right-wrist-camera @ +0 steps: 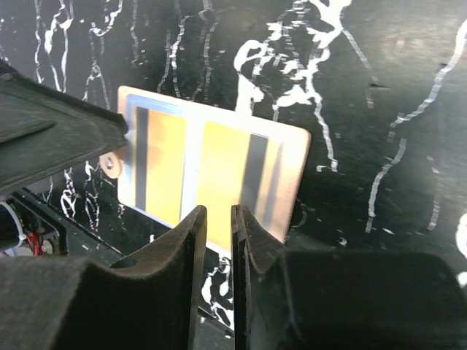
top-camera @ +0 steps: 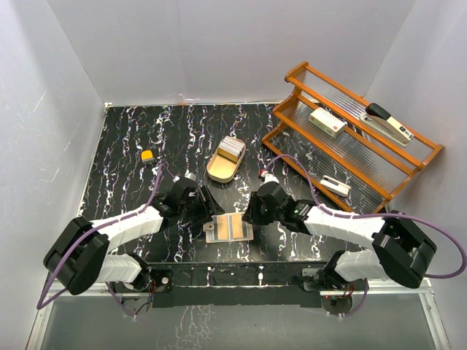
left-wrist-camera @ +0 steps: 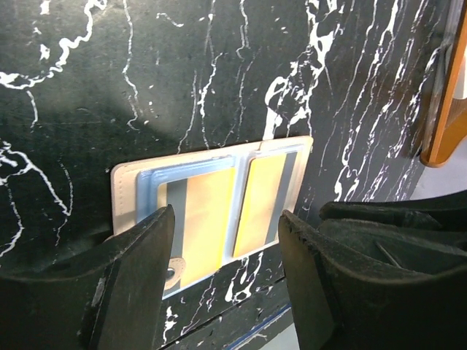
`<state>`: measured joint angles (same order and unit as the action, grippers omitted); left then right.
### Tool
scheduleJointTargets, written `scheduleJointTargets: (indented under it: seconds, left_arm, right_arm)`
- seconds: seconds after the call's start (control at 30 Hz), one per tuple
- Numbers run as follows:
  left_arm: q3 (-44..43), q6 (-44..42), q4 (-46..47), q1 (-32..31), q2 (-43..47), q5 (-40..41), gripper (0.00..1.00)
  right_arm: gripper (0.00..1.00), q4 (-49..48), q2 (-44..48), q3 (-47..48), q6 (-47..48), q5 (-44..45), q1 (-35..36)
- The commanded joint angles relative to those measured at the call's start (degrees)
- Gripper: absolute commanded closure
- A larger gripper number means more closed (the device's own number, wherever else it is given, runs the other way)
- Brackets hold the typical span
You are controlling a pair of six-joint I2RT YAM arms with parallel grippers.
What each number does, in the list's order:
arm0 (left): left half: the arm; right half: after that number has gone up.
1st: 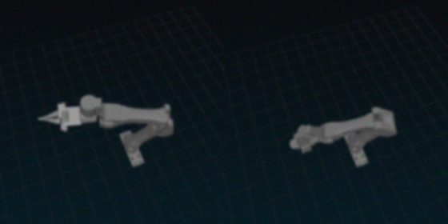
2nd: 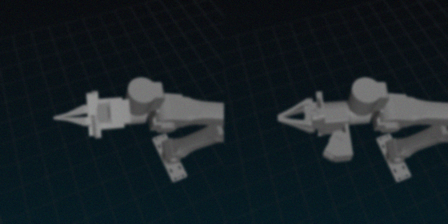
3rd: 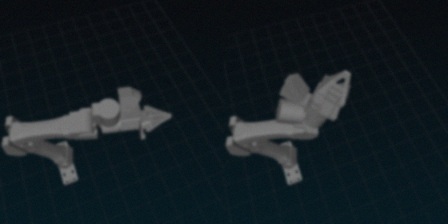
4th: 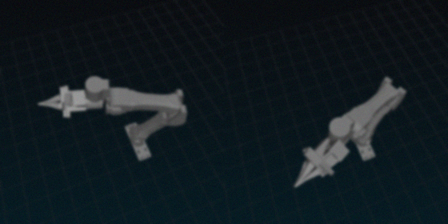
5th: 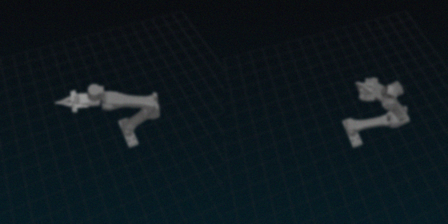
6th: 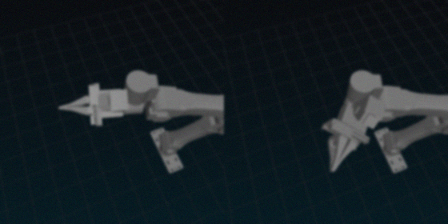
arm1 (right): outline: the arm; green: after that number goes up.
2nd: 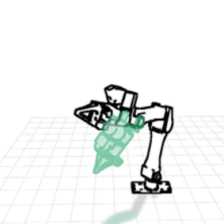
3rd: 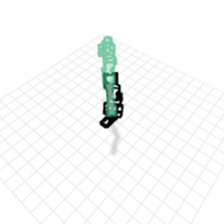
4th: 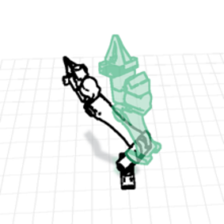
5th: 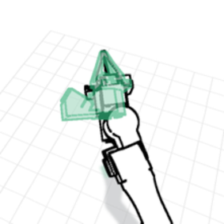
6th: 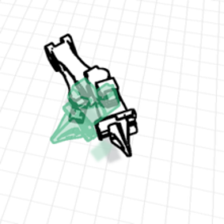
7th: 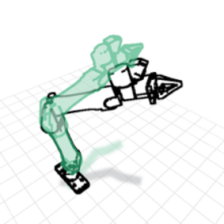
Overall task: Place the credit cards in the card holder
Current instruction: Turn over the card slot in the card holder.
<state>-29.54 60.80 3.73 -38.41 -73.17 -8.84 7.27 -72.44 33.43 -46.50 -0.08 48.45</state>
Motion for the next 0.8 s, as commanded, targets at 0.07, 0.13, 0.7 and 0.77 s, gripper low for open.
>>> scheduleJointTargets:
  seconds: [0.07,0.13,0.7,0.77]
  left_arm:
    - [0.4,-2.3,-4.0,1.2,1.5,-1.4,0.42]
    - [0.6,-2.5,-4.6,1.8,1.6,-1.7,0.42]
    - [4.1,0.9,-0.3,3.6,2.7,-6.1,0.41]
    - [4.5,1.3,0.6,3.8,2.6,-6.6,0.41]
  right_arm:
    - [0.82,-2.7,-5.0,7.2,-1.0,0.8,4.2]
    - [0.82,-2.7,-7.3,9.0,-1.0,1.4,5.6]
    - [0.85,-2.1,-18.4,15.3,-0.2,2.6,8.5]
    - [0.85,-1.9,-18.9,15.3,-0.1,2.7,8.5]
